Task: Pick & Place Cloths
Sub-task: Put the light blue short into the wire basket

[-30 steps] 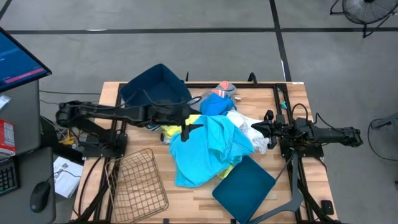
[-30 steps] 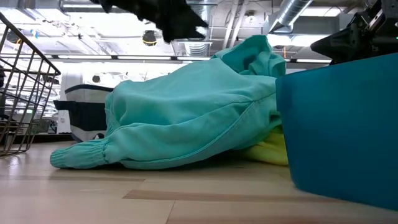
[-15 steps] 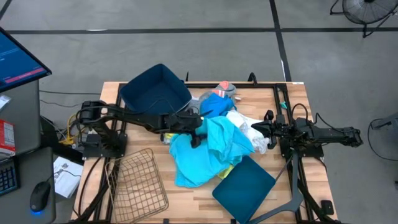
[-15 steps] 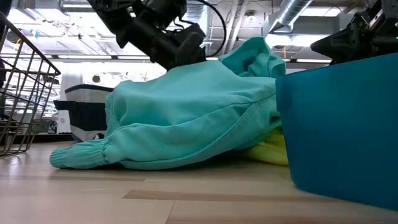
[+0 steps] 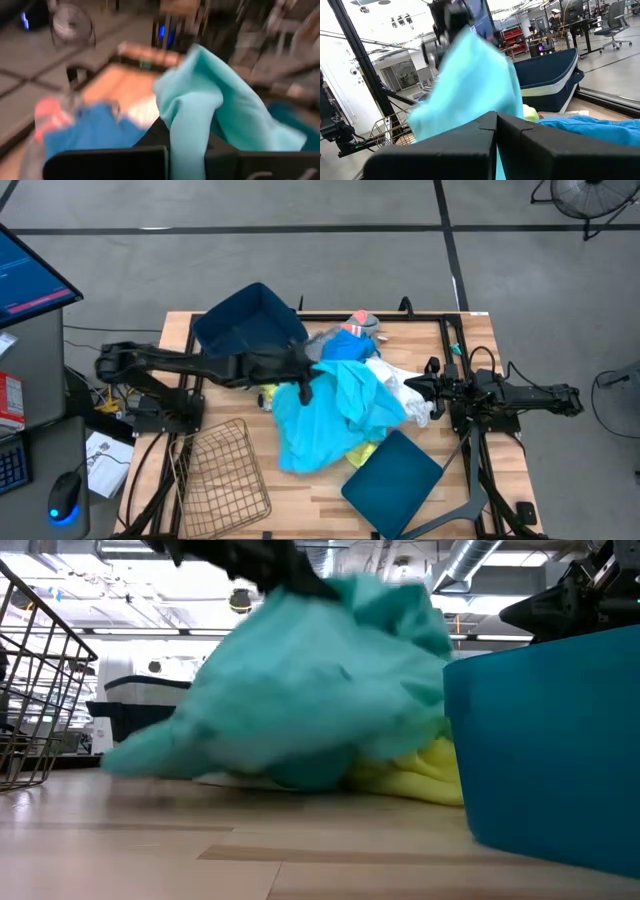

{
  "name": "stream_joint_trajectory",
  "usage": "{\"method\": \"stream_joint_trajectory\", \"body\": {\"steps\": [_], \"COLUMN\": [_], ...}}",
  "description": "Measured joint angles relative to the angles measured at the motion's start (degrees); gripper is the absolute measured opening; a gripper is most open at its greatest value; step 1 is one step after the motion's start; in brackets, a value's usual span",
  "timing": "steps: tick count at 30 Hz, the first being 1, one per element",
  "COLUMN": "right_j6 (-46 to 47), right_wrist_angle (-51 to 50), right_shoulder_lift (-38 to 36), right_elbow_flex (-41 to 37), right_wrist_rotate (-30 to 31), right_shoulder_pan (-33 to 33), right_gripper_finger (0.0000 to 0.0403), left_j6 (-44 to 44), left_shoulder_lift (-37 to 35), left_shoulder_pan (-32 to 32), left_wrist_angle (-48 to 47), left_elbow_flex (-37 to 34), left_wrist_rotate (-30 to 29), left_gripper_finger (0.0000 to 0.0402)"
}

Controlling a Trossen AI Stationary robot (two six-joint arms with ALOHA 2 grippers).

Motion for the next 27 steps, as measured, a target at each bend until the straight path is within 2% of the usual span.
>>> {"method": "stream_joint_trajectory", "body": {"steps": [4,8,13,18,20,23,27], "right_j6": [0.00,0.00,0.00,-0.01,-0.02,-0.02,-0.02], "right_wrist_angle": [0.00,-0.02,-0.04,-0.10,-0.16,-0.24,-0.24], "right_shoulder_lift": [0.00,0.00,0.00,0.00,0.00,0.00,0.00], "right_elbow_flex": [0.01,-0.01,0.00,0.01,0.01,0.01,0.00], "right_wrist_rotate": [0.00,0.00,0.00,0.00,0.00,0.00,0.00], "right_shoulder_pan": [0.00,0.00,0.00,0.00,0.00,0.00,0.00], "right_gripper_finger": [0.0000,0.0000,0.0000,0.0000,0.0000,0.0000,0.0000], "left_j6": [-0.03,-0.20,-6.86,-22.61,-31.04,-40.96,-43.67], "left_shoulder_lift": [-10.18,-19.98,-30.36,-38.03,-39.71,-41.69,-43.65], "left_shoulder_pan": [-0.30,-0.49,-0.47,-0.75,-1.46,-3.07,-6.75], "left_wrist_angle": [4.89,12.63,21.39,21.56,20.73,15.28,-3.83], "left_elbow_flex": [-0.02,-0.02,0.00,0.09,0.09,0.09,0.09], "left_wrist_rotate": [0.10,4.45,17.98,33.84,40.06,43.56,44.03], "left_gripper_finger": [0.0001,0.0000,0.0000,0.0000,0.0000,0.0000,0.0000]}}
